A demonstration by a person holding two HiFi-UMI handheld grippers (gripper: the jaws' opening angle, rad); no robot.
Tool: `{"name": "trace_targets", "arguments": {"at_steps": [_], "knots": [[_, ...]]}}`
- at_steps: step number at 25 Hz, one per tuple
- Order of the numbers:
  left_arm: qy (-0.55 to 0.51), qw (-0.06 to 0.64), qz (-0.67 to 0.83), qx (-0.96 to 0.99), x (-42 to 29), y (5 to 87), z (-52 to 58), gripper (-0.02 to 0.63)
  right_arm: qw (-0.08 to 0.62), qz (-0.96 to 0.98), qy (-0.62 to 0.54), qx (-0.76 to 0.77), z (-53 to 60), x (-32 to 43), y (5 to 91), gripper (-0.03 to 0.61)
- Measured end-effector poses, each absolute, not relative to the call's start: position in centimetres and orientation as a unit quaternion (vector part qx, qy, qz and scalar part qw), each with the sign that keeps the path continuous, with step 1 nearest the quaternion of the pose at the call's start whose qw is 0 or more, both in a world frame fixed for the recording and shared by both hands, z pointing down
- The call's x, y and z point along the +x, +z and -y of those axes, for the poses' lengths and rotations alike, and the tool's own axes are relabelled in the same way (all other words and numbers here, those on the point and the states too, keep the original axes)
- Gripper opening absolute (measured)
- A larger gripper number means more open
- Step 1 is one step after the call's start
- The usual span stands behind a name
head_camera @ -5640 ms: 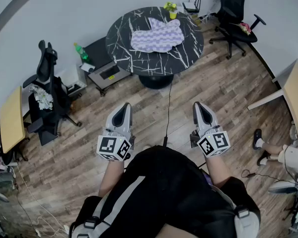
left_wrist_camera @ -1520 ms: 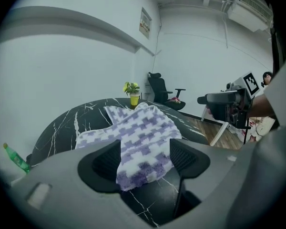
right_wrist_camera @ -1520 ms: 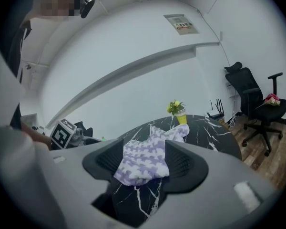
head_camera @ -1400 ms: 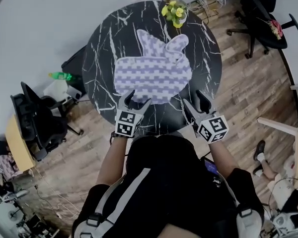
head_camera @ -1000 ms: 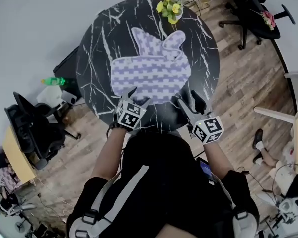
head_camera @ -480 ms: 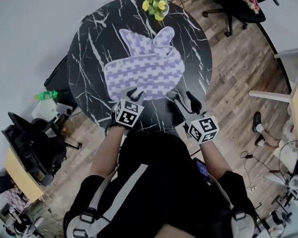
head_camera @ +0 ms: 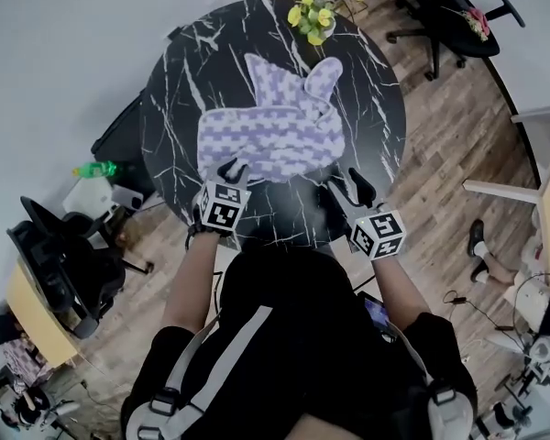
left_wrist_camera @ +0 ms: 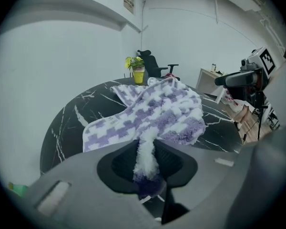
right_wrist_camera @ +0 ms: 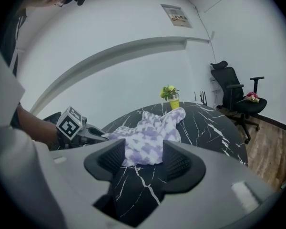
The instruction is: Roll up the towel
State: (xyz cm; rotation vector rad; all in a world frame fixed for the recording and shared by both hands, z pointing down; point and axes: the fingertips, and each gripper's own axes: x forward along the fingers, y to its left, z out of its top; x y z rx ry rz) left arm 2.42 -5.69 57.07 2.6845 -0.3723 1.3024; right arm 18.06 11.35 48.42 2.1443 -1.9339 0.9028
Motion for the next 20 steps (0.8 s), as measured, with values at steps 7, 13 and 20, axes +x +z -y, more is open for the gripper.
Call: {"name": "trace_targets", "arguments": {"at_steps": [7,13,20], "knots": [[0.436,0.074,0.154,0.884,-1.7,57.2,8.2,0.101,0.078,0.628,0.300,0.713,-8.6,19.4,50.5,0.244],[0.443,0.076,0.172,0.877,-4.3,57.8,10.1,0.104,0.086,0.610,0.290,0.732,-5.9,22.0,50.9,0.237],[0.449,0.088,0.193,0.868,-5.8,57.7,11.1,0.114,0.127,0.588,0.293,0.743,-2.3,26.9,53.3,0.230]]}}
